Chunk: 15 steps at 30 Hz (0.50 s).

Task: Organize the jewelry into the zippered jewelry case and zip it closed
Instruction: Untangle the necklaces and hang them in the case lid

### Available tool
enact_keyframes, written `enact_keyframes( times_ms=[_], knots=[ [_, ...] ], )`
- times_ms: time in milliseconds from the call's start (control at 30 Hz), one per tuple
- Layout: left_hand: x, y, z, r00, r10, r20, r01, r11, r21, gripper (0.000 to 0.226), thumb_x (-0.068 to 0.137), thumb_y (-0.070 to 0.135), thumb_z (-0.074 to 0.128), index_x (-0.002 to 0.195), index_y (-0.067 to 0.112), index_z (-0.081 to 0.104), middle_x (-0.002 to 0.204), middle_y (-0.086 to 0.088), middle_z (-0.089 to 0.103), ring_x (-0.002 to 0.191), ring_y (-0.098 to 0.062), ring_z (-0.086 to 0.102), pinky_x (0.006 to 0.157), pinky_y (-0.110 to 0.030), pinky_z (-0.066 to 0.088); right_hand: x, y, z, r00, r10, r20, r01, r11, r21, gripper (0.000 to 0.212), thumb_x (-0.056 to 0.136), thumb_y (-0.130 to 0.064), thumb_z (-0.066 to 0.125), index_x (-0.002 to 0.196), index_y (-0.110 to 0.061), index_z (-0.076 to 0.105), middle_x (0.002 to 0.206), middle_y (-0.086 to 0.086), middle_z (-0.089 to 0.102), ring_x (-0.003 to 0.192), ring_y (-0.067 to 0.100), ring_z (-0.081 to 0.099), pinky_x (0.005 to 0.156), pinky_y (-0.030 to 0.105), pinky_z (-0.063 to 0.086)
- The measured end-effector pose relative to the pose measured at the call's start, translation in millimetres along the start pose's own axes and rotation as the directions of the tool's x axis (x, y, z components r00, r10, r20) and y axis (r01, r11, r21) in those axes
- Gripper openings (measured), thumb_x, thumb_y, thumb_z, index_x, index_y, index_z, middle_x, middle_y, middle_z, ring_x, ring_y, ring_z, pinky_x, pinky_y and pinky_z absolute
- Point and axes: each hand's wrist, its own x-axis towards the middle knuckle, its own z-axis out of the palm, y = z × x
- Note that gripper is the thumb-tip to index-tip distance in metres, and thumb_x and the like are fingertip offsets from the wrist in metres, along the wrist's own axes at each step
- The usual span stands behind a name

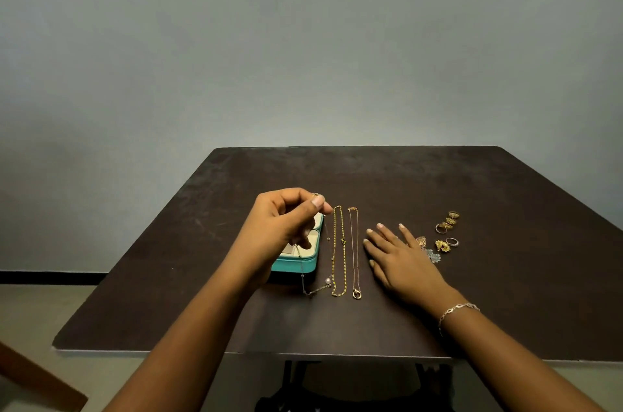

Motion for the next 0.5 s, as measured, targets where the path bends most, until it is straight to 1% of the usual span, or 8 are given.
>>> enact_keyframes(
  times_ms=[67,167,200,233,300,433,500],
  knots=[
    [-1.0,1.9,-0.2,1.0,0.0,0.001,0.0,1.0,-0.003,0.022,0.09,0.017,0.054,0.08,0.003,0.068,0.046,0.005,0.046,0.043,-0.004,0.04,0.045,-0.016,0.04,2.3,6.0,3.5,1.0,0.014,0.025,-0.014,1.0,-0.005,0.047,0.081,-0.034,0.032,0.097,-0.017,0.073,0.104,0.0,0.071,0.104,0.02,0.065,0.098,0.043,0.031],
    [-3.3,6.2,0.2,1.0,-0.005,0.011,0.005,1.0,-0.007,0.022,0.089,0.018,0.054,0.079,0.005,0.068,0.05,0.0,0.047,0.044,-0.004,0.042,0.044,-0.015,0.04,1.9,20.0,7.2,0.999,0.027,0.026,-0.027,1.0,-0.005,0.047,0.08,-0.032,0.032,0.094,-0.016,0.073,0.101,0.001,0.072,0.101,0.02,0.066,0.096,0.041,0.04],
    [-4.0,7.8,0.7,1.0,-0.009,0.014,0.009,1.0,-0.009,0.021,0.088,0.019,0.054,0.079,0.006,0.069,0.051,-0.002,0.047,0.045,-0.004,0.043,0.044,-0.014,0.04,1.5,25.8,7.3,0.999,0.041,0.027,-0.041,0.999,-0.011,0.047,0.079,-0.032,0.032,0.093,-0.015,0.074,0.1,0.001,0.072,0.101,0.02,0.066,0.094,0.04,0.045],
    [-4.6,9.4,1.1,1.0,-0.011,0.018,0.011,1.0,-0.011,0.021,0.087,0.02,0.054,0.078,0.007,0.069,0.052,-0.002,0.047,0.045,-0.004,0.044,0.044,-0.014,0.041,0.9,31.9,7.0,0.998,0.056,0.032,-0.055,0.998,-0.015,0.047,0.079,-0.031,0.032,0.092,-0.015,0.074,0.099,0.001,0.072,0.1,0.02,0.066,0.089,0.042,0.049],
    [-5.9,12.7,2.0,0.999,-0.014,0.029,0.015,1.0,-0.01,0.022,0.085,0.023,0.054,0.078,0.008,0.069,0.052,-0.001,0.048,0.045,-0.004,0.044,0.045,-0.014,0.041,-0.7,44.6,8.2,0.996,0.076,0.042,-0.075,0.997,-0.023,0.046,0.078,-0.031,0.032,0.09,-0.014,0.074,0.097,0.002,0.073,0.098,0.022,0.067,0.084,0.045,0.051],
    [-8.4,17.3,3.8,0.999,-0.013,0.039,0.013,1.0,-0.009,0.028,0.078,0.033,0.053,0.079,0.009,0.069,0.051,0.0,0.048,0.045,-0.005,0.044,0.046,-0.015,0.041,-5.0,69.1,14.2,0.99,0.133,0.047,-0.131,0.991,-0.027,0.045,0.077,-0.03,0.034,0.089,-0.012,0.074,0.096,0.005,0.073,0.096,0.024,0.068,0.081,0.045,0.052],
    [-9.3,18.7,4.6,0.999,-0.009,0.039,0.009,1.0,-0.012,0.03,0.077,0.035,0.052,0.078,0.01,0.069,0.05,0.0,0.047,0.046,-0.006,0.044,0.046,-0.015,0.041,-7.1,79.3,19.3,0.988,0.155,0.024,-0.154,0.988,-0.026,0.039,0.076,-0.027,0.041,0.089,-0.01,0.073,0.097,0.007,0.072,0.097,0.026,0.067,0.082,0.046,0.052]
  ],
)
